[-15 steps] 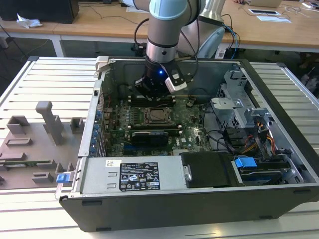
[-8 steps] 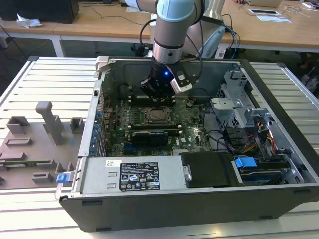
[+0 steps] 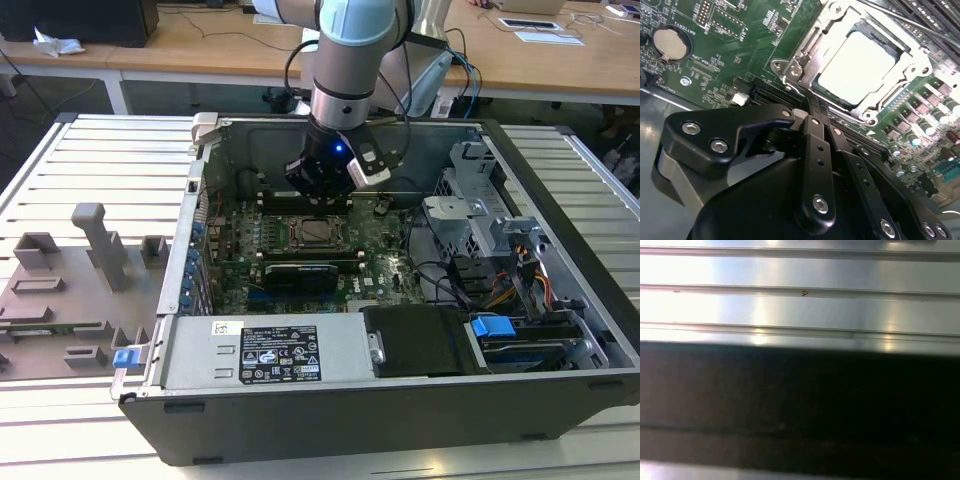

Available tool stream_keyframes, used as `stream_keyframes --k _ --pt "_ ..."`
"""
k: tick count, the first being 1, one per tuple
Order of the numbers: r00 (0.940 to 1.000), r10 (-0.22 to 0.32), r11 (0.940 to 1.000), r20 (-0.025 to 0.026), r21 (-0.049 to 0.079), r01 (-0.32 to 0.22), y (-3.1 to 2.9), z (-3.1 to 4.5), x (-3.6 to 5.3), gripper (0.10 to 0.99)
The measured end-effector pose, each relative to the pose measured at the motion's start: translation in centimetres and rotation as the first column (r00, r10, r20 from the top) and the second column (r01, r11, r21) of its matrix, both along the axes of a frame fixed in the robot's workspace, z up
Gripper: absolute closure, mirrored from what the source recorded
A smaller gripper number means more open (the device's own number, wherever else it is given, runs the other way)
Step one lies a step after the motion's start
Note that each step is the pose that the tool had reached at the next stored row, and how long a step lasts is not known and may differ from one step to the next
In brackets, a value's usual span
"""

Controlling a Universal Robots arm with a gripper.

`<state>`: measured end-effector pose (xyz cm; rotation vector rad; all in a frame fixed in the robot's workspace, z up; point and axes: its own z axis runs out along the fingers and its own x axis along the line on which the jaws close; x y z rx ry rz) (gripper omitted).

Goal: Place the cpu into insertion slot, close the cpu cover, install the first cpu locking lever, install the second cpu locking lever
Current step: 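Install the first cpu locking lever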

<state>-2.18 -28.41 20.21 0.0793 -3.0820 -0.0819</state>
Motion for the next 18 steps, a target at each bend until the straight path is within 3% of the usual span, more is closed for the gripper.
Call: stream_keyframes --k 7,10,11,15,18 --pt "1.0 0.0 1.0 -0.0009 -0.003 0.0 0.01 -0.11 0.36 0.976" --pt "1.0 0.0 0.9999 -0.001 -0.012 0.0 -0.01 0.28 0.36 0.976" --pt "1.0 0.0 0.9999 -0.0011 -0.015 0.0 -0.01 0.74 0.36 0.976" --pt "1.0 0.0 0.9999 -0.001 -0.015 0.0 -0.86 0.79 0.33 0.976" --pt "1.0 0.0 0.9999 -0.001 -0.015 0.0 -2.06 0.8 0.3 0.976"
